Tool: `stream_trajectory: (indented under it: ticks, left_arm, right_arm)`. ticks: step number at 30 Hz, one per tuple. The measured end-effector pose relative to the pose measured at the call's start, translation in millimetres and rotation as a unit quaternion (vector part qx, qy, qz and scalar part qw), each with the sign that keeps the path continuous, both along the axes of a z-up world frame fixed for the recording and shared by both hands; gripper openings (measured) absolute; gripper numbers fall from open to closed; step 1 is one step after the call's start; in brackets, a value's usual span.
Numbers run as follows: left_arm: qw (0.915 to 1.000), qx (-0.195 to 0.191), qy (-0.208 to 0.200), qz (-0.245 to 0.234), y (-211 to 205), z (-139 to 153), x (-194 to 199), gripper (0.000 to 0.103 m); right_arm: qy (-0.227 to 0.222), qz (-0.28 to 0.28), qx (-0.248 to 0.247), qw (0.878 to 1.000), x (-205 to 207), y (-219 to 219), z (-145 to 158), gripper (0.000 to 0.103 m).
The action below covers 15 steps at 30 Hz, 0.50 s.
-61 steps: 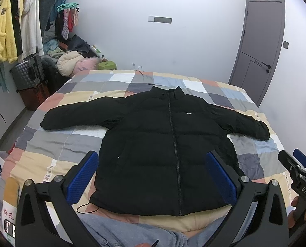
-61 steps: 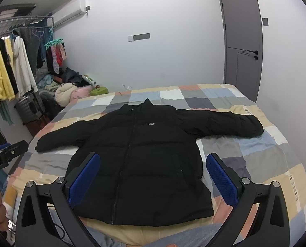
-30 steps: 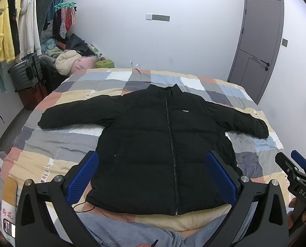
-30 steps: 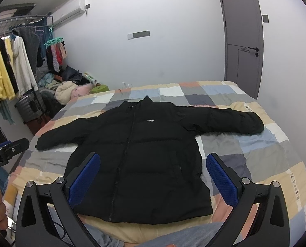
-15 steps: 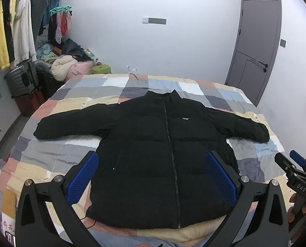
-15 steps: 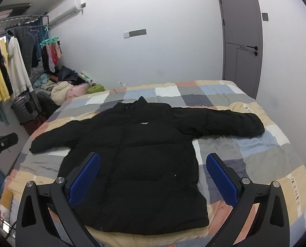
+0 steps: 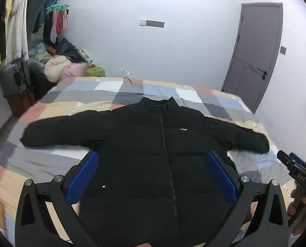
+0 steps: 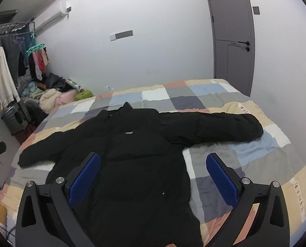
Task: Fold large clothes
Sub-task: 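Move the right gripper to the black jacket's sleeve cuff and grasp it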
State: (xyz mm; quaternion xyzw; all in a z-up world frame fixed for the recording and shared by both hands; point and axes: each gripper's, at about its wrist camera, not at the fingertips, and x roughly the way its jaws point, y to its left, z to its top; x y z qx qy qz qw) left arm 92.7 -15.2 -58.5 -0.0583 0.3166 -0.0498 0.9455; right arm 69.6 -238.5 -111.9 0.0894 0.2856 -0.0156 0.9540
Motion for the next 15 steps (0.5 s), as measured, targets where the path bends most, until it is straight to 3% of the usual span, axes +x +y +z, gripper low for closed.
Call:
stream_trajectory:
  ticks: [7, 15]
  left_arm:
    - [0.9997, 0.007, 0.021, 0.004, -4, -13, 21, 0.103]
    - [0.9993, 0.012, 0.034, 0.008, -5, -34, 40, 0.103]
  right_arm:
    - [0.019, -0.015, -0.007, 1.0, 29, -26, -18, 0.103]
    - [0.009, -0.051, -0.03, 0.998, 64, -75, -31, 0.103]
